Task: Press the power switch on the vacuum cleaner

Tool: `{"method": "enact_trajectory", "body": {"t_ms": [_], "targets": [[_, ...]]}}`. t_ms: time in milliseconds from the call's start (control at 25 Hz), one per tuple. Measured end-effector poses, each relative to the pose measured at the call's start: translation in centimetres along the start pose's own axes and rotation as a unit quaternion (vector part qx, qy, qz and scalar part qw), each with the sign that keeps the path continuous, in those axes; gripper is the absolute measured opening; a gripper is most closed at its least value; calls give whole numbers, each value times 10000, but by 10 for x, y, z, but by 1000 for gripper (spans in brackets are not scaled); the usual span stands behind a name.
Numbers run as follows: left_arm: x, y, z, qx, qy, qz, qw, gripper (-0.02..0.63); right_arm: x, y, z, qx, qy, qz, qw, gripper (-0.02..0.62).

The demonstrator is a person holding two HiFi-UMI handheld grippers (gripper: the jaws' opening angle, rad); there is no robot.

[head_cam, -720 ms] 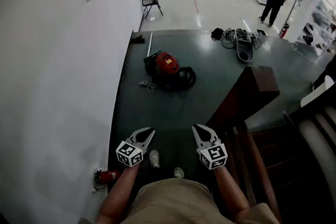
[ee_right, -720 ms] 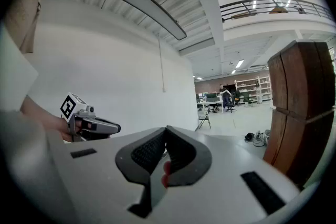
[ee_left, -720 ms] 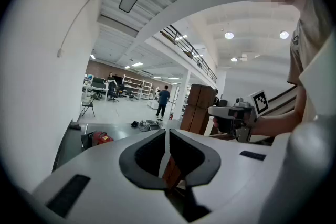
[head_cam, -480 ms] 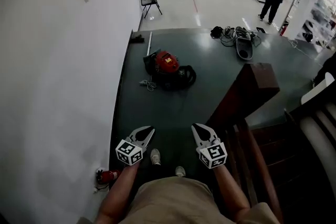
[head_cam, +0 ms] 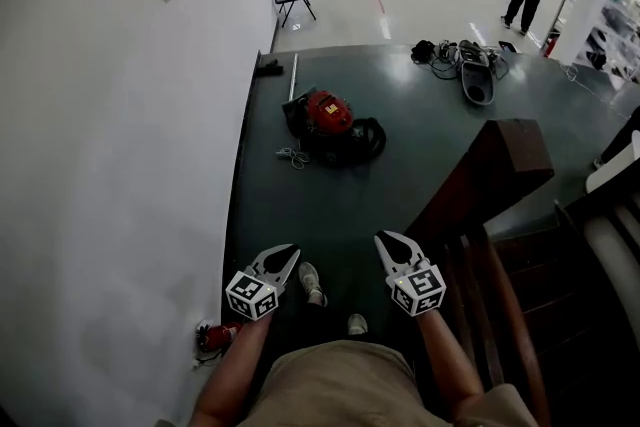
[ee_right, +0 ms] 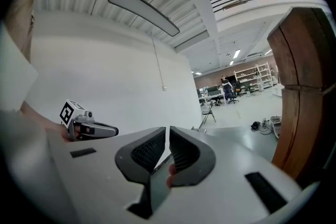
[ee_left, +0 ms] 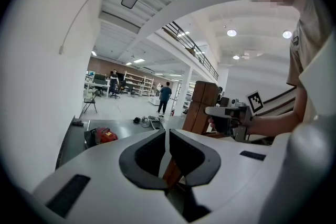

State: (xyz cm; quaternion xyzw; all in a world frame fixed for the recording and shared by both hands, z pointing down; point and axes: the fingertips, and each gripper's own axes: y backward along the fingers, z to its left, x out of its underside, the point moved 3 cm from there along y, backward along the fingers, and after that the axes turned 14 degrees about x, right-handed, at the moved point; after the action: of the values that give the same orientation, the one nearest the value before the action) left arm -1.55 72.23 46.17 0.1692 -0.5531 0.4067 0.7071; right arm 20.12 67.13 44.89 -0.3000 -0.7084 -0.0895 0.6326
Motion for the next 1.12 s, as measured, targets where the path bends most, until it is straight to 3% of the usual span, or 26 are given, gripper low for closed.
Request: {"method": "enact_trajectory", "body": {"t_ms": [240, 800, 1120], "targets": [[-8, -8, 66, 140, 121, 21, 9998, 12, 1, -63, 1, 240, 73, 134, 9996, 15], [-74, -35, 232, 685, 46, -47, 9976, 12, -65, -233, 10, 699, 337, 76, 9970, 15], [-90, -27, 312, 725, 30, -37, 9974, 12, -84, -304, 12, 907, -34, -105, 9958, 14]]}}
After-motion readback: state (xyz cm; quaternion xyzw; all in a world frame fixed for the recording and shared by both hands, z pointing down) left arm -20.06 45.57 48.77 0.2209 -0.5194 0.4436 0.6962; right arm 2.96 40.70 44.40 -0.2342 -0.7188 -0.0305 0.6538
